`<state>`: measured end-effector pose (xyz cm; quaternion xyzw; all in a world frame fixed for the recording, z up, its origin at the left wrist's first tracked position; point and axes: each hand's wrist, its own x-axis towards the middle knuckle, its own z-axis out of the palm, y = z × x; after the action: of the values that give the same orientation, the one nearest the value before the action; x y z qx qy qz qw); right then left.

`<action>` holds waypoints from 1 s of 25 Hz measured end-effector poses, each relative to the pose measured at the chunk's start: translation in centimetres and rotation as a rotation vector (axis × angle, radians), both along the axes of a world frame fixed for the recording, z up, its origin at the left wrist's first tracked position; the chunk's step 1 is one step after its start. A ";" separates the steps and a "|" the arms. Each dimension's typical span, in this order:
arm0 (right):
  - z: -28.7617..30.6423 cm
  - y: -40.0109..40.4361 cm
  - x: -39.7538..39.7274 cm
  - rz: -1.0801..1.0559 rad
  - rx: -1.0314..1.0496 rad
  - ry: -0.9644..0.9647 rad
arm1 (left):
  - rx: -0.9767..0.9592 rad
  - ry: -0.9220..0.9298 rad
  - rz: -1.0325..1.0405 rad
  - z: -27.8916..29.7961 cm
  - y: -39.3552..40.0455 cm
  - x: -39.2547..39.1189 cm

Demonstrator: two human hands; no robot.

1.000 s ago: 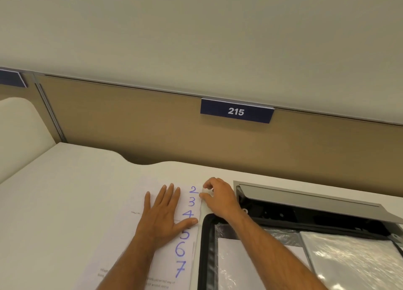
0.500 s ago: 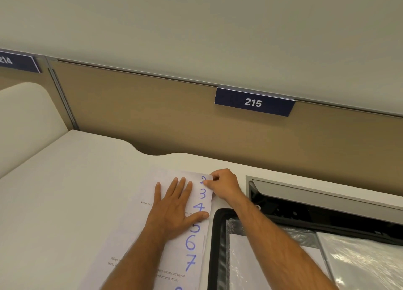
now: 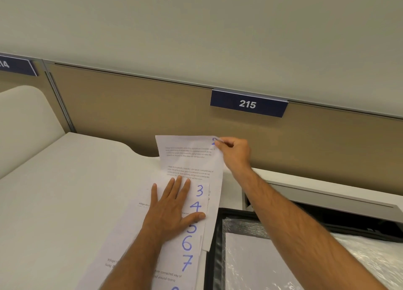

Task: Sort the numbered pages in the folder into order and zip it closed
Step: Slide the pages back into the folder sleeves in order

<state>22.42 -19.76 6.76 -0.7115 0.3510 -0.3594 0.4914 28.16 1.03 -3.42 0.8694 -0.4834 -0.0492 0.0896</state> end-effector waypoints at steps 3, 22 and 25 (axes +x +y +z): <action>3.4 -0.9 -0.5 -0.013 -0.075 -0.098 | 0.003 -0.022 -0.001 -0.4 0.1 0.2; 16.0 3.3 -15.2 0.317 -0.194 -0.301 | -0.572 0.214 0.271 7.3 -0.2 -6.0; 17.0 4.2 -18.3 0.340 -0.173 -0.303 | -0.891 0.554 0.355 9.2 0.4 -8.9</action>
<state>4.14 -15.57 23.77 -0.7377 0.1161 -0.4031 0.5290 19.22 1.45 5.83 0.7700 -0.2618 -0.0509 0.5796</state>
